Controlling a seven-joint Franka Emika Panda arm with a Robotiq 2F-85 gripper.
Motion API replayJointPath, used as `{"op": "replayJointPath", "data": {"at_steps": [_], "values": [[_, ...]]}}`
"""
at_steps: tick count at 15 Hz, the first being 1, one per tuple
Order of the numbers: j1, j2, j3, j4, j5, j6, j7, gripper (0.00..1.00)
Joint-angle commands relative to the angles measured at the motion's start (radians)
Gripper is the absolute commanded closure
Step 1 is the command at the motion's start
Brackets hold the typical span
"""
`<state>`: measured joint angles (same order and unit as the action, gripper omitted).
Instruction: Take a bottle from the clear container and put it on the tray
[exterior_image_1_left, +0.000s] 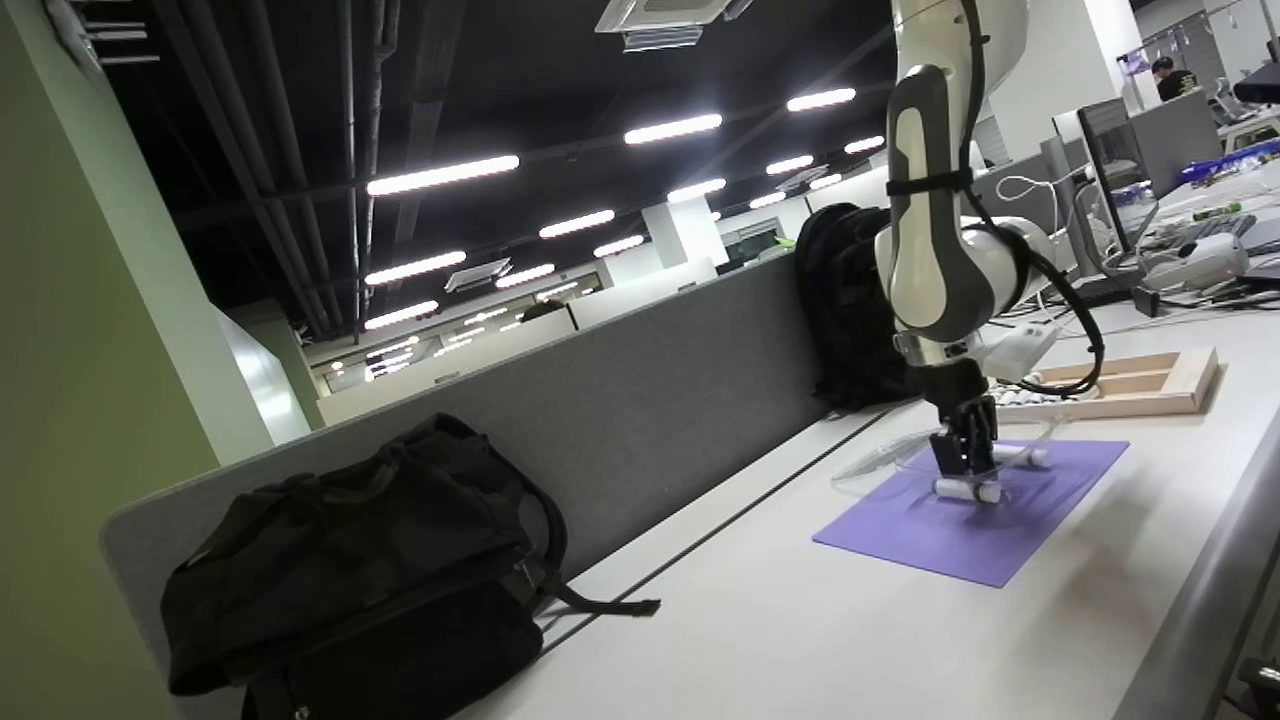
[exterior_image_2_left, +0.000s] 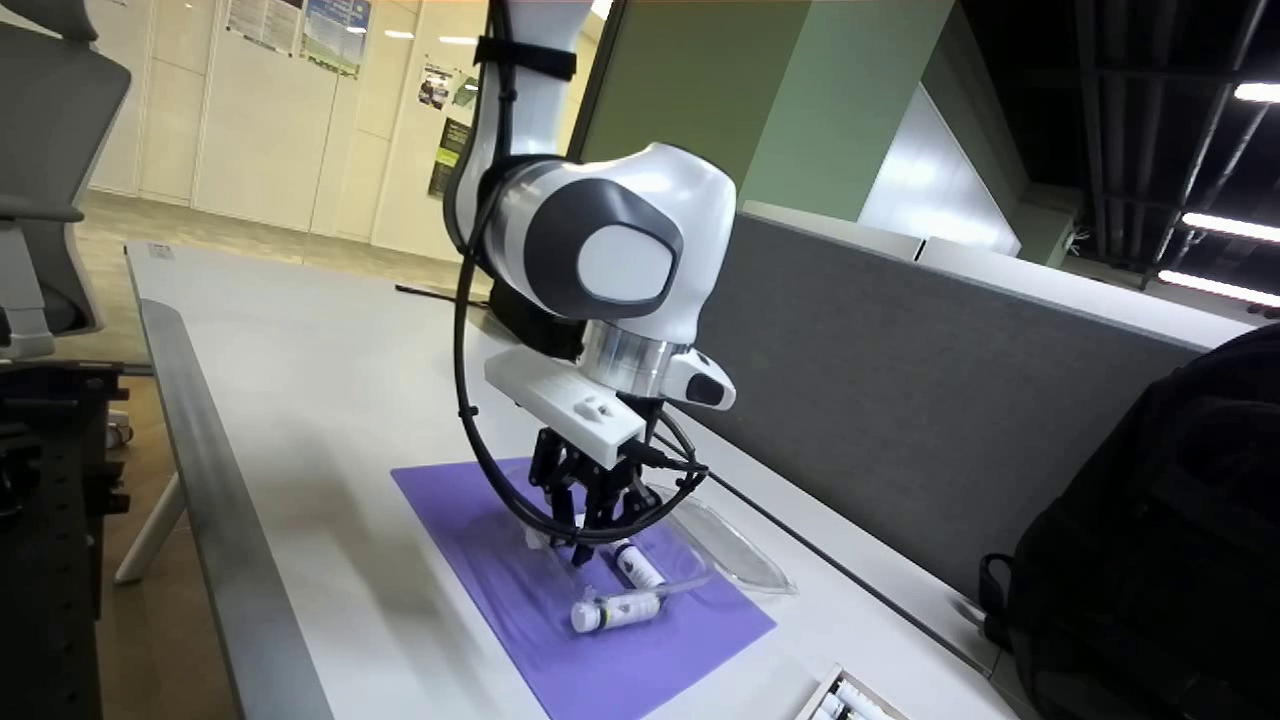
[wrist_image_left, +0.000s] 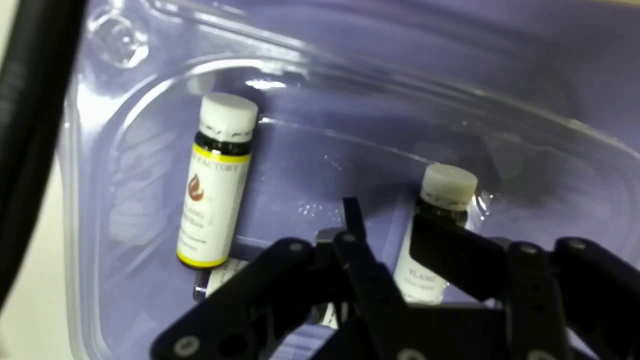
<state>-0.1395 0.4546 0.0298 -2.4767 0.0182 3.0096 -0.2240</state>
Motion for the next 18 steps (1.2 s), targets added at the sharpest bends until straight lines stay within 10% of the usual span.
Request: {"op": "replayJointPath", "data": {"at_steps": [1, 10, 18], "values": [[-0.04, 0.003, 0.036, 0.01, 0.006, 0.0, 0.015, 0.6], [-0.139, -0.021, 0.125, 0.01, 0.04, -0.042, -0.003, 0.04], [-0.218, -0.004, 0.224, 0.02, 0.106, -0.022, -0.033, 0.0]]}}
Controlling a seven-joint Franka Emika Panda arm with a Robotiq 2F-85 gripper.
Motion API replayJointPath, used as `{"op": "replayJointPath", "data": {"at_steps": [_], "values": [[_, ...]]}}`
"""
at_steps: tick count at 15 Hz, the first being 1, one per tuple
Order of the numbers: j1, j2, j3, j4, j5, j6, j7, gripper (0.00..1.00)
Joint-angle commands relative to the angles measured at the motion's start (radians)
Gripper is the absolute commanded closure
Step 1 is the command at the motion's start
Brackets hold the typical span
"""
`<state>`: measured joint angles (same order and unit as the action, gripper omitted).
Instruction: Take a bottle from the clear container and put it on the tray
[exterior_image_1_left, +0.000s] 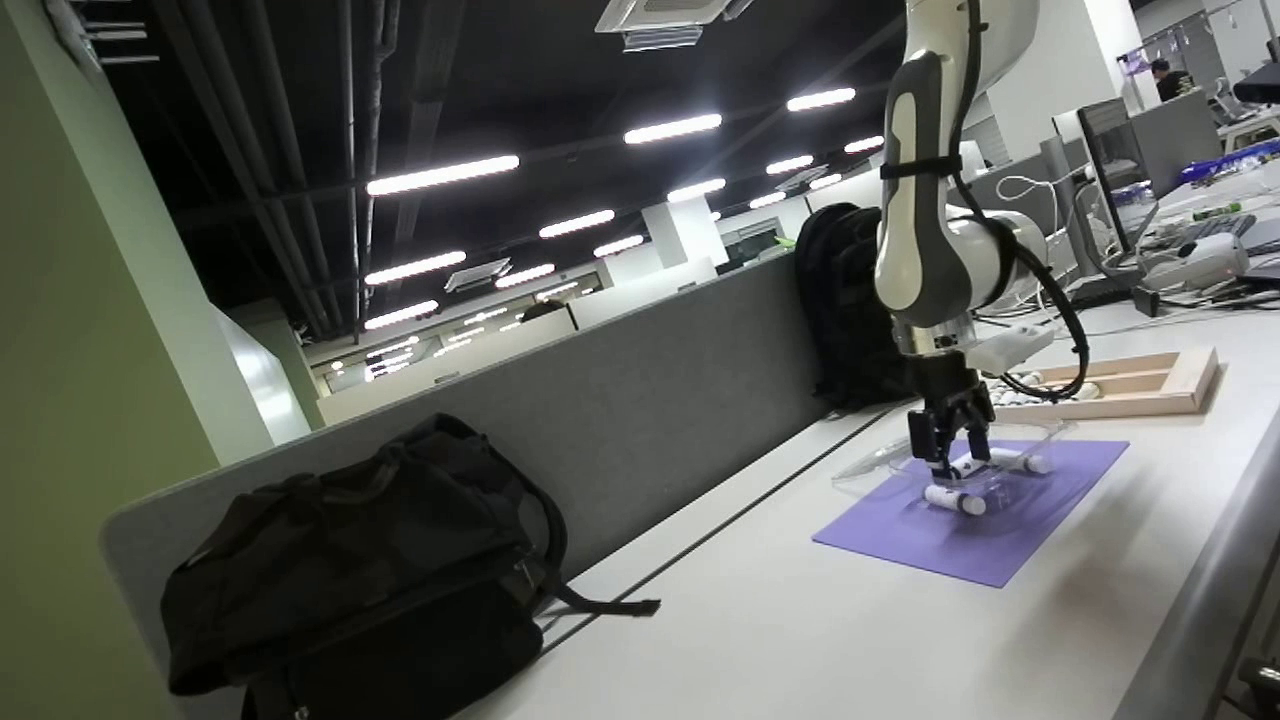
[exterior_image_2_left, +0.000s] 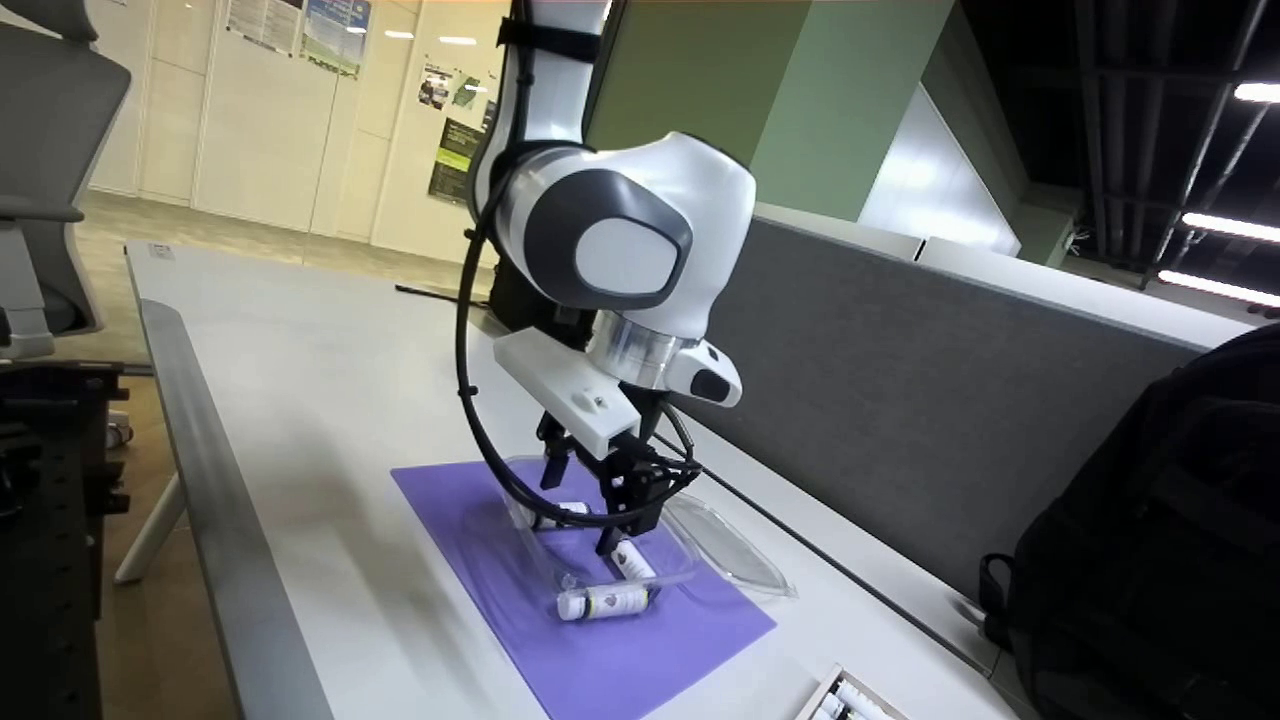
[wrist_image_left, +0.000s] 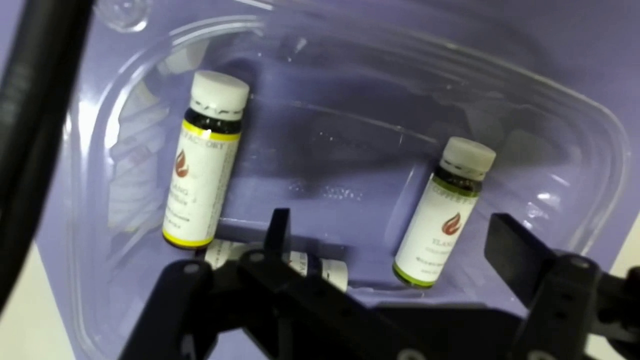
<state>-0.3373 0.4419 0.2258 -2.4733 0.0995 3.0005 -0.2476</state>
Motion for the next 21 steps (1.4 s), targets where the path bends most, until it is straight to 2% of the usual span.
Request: {"op": "replayJointPath", "data": {"at_steps": [1, 11, 15, 18, 19, 20, 21], "values": [[-0.021, 0.019, 0.036, 0.02, 0.027, -0.002, -0.011, 0.0], [-0.037, 0.066, 0.063, 0.018, 0.062, 0.017, 0.005, 0.0], [-0.036, 0.089, 0.054, 0.019, 0.057, 0.013, 0.012, 0.0], [-0.015, 0.076, 0.034, 0.025, 0.041, -0.037, 0.015, 0.0], [-0.012, 0.07, 0.03, 0.027, 0.039, -0.043, 0.015, 0.25], [-0.003, 0.057, 0.021, 0.028, 0.036, -0.058, 0.017, 0.26], [0.006, 0.047, 0.009, 0.031, 0.033, -0.076, 0.02, 0.33]]}}
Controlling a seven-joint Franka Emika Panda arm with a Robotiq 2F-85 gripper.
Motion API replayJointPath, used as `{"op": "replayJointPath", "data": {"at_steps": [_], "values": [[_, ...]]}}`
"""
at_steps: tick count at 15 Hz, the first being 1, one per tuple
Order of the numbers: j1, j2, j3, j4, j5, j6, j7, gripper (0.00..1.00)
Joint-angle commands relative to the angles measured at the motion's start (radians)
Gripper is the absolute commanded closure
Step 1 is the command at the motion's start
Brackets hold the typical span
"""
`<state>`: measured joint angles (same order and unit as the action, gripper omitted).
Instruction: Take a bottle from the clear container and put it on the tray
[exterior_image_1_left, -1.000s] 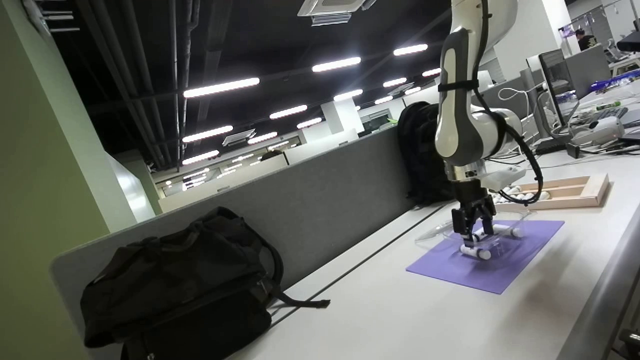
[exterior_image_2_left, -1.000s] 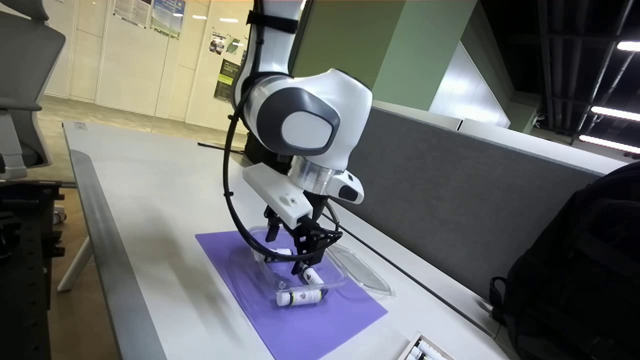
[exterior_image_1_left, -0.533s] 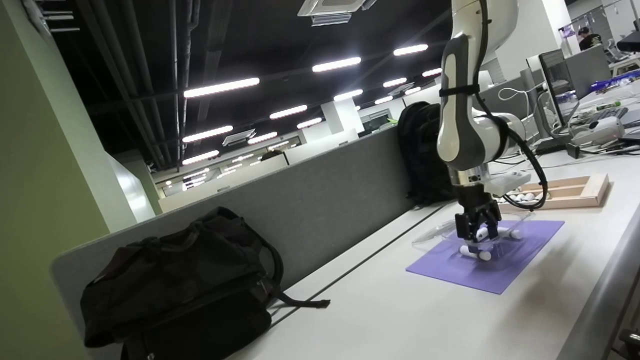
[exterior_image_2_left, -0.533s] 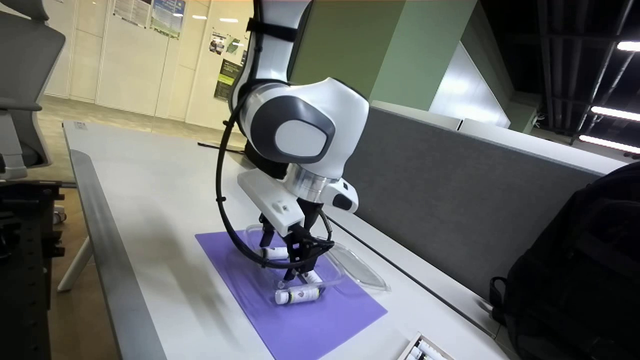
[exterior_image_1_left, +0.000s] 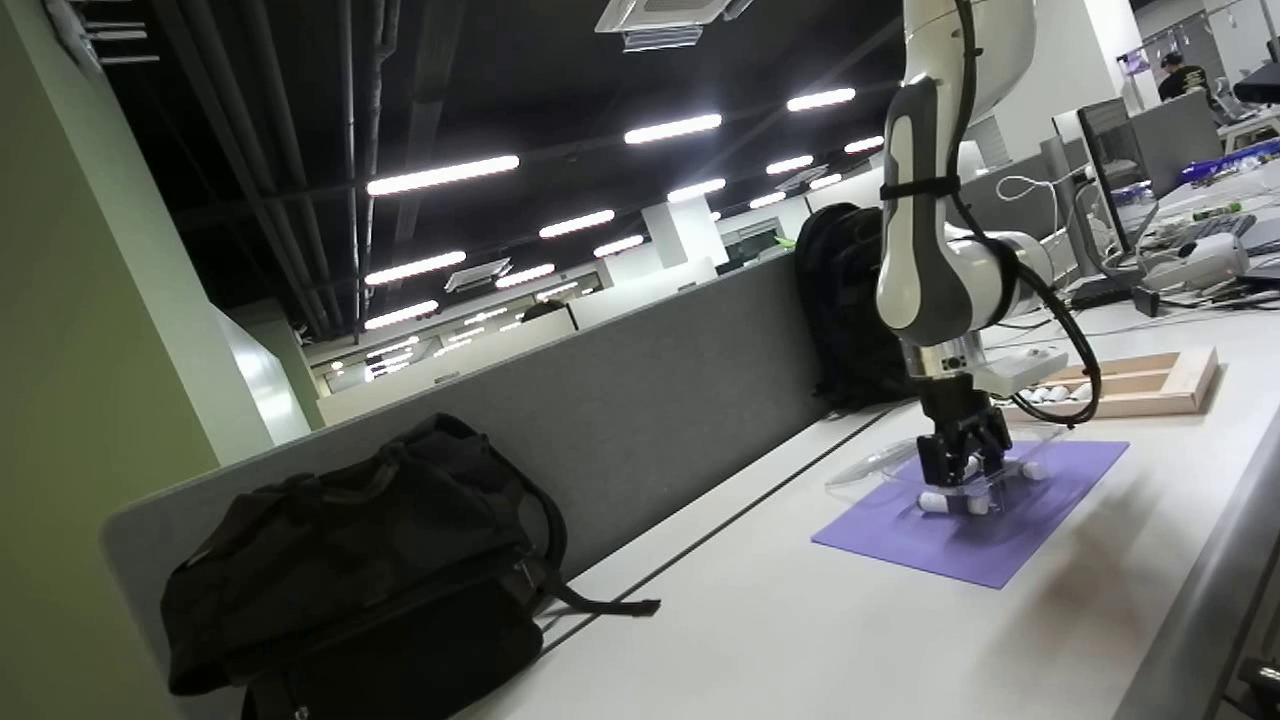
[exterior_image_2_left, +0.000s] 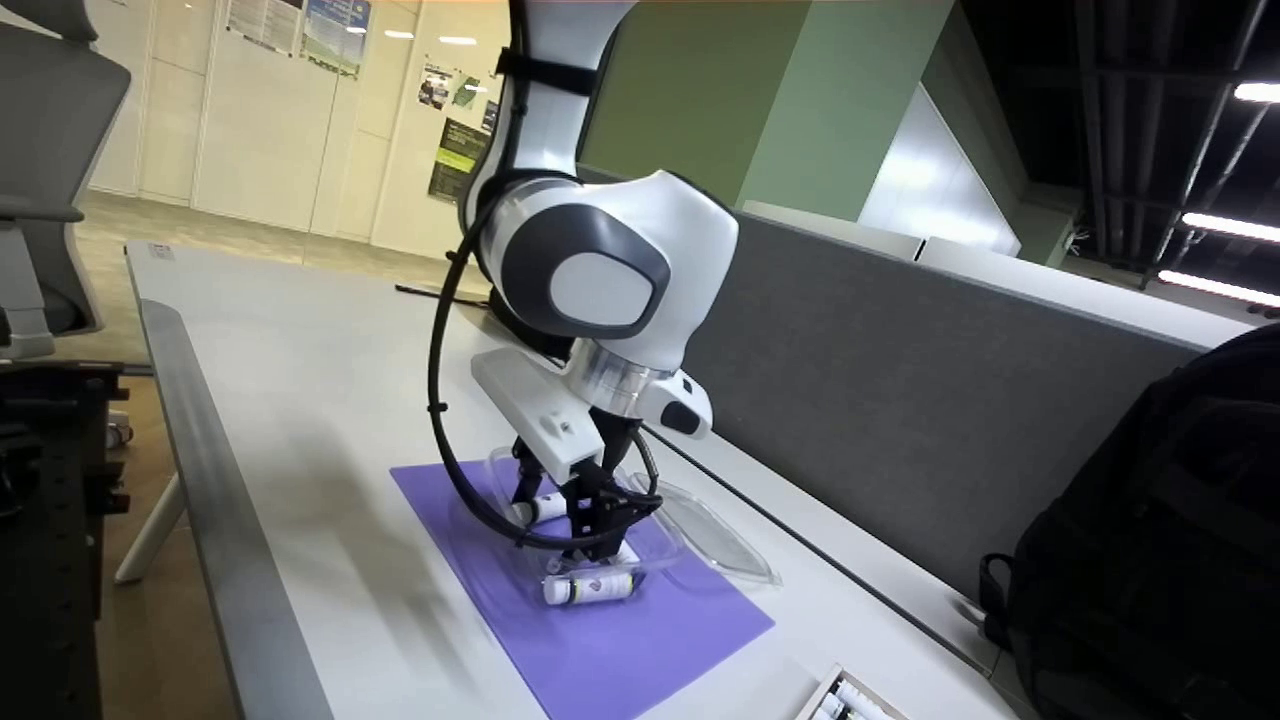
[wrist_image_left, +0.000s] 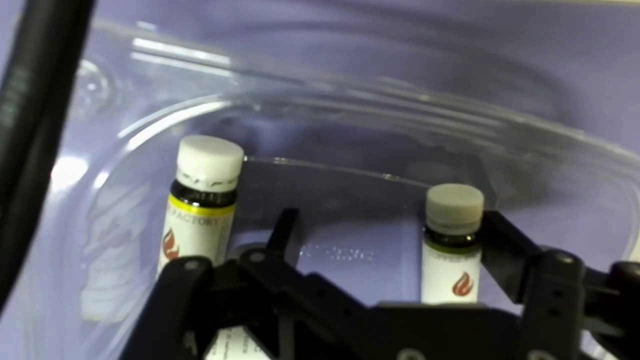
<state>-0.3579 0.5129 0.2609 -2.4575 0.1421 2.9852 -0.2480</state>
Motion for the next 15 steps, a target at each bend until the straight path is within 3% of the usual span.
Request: {"op": "replayJointPath", "data": {"at_steps": [1, 5, 9, 12, 15], "values": [[0.035, -0.033, -0.034, 0.019, -0.012, -0.078, 0.02, 0.4], [0.094, -0.08, -0.089, 0.016, -0.032, -0.141, 0.018, 0.69], [0.122, -0.162, -0.101, 0.005, -0.027, -0.248, -0.01, 0.95], [0.142, -0.26, -0.117, -0.006, -0.01, -0.334, -0.013, 0.94], [0.188, -0.366, -0.182, -0.015, -0.008, -0.429, 0.093, 0.94]]}}
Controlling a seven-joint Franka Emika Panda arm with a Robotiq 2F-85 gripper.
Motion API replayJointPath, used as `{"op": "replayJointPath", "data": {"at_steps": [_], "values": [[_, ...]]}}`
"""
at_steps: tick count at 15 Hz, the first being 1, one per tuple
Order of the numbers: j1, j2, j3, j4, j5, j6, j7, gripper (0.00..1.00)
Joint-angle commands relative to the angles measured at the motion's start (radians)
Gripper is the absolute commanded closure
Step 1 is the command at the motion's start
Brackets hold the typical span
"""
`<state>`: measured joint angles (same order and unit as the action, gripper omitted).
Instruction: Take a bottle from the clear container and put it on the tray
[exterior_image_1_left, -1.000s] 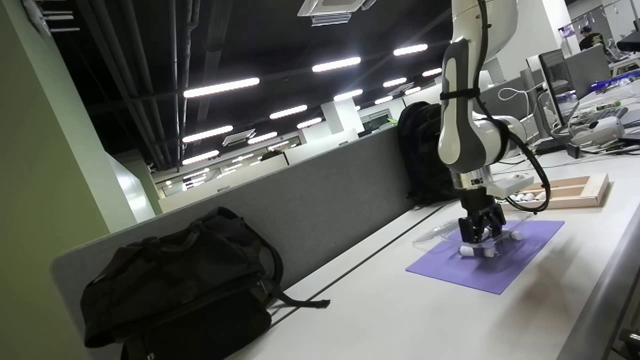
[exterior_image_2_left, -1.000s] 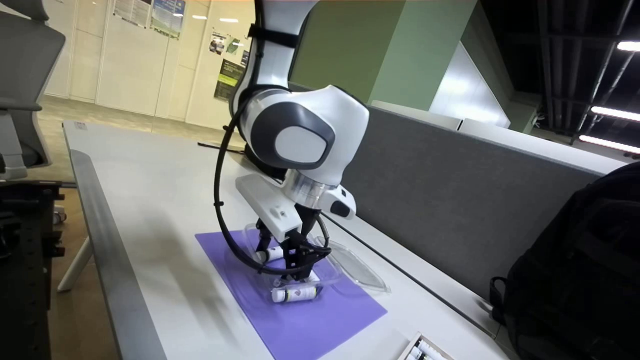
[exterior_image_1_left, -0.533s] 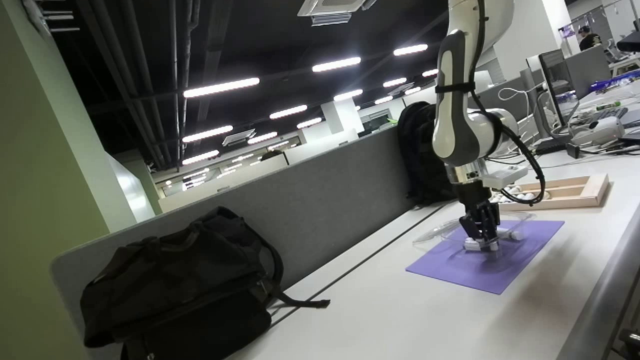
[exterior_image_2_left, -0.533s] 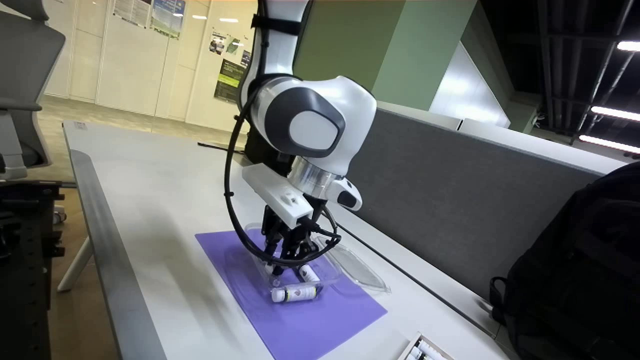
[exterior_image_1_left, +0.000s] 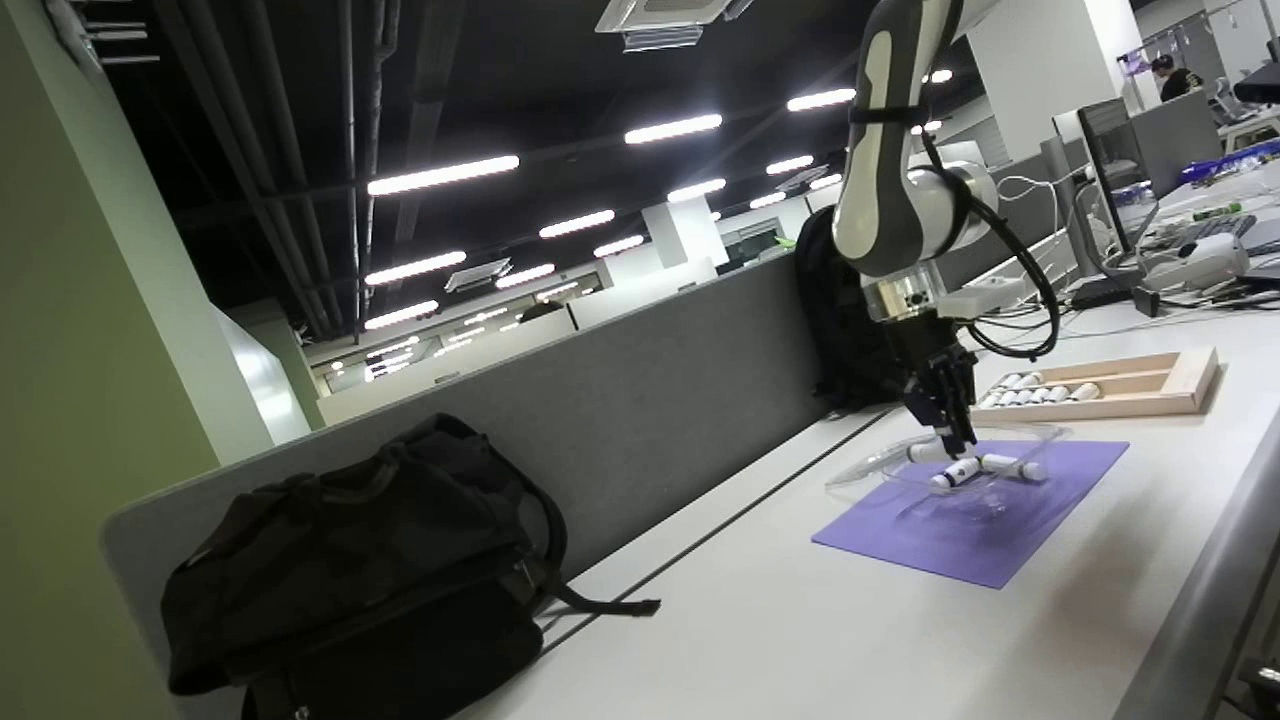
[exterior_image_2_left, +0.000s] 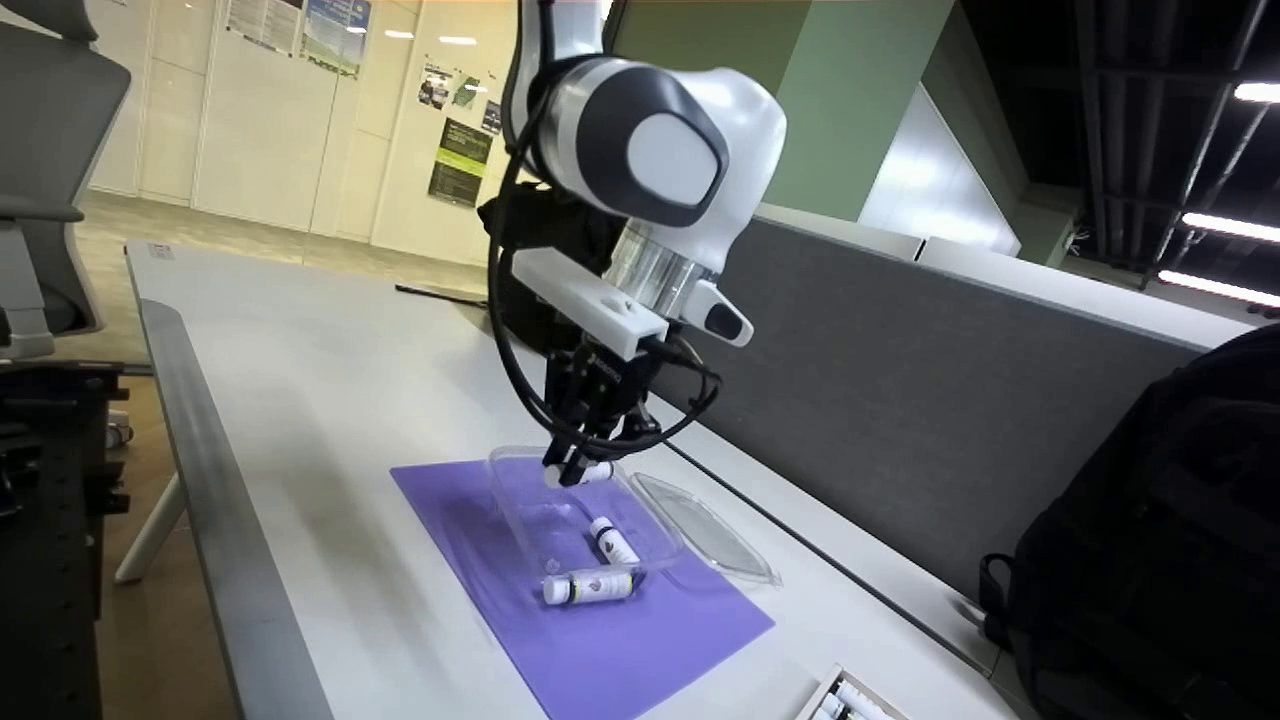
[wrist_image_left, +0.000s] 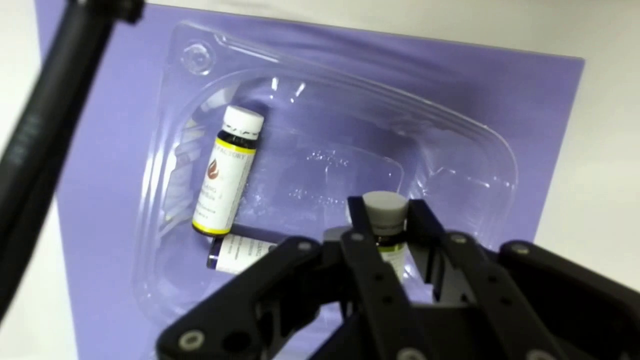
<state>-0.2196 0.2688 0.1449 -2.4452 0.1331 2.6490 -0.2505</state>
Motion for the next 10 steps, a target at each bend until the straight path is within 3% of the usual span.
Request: {"op": "replayJointPath", "data": {"at_steps": [1, 4, 10], "values": [[0.065, -0.152, -0.097, -0.034, -0.018, -0.111, 0.148, 0.94], [0.073, -0.235, -0.169, -0.069, -0.023, -0.113, 0.25, 0.94], [0.009, -0.314, -0.304, -0.161, 0.097, -0.066, 0.233, 0.94]]}}
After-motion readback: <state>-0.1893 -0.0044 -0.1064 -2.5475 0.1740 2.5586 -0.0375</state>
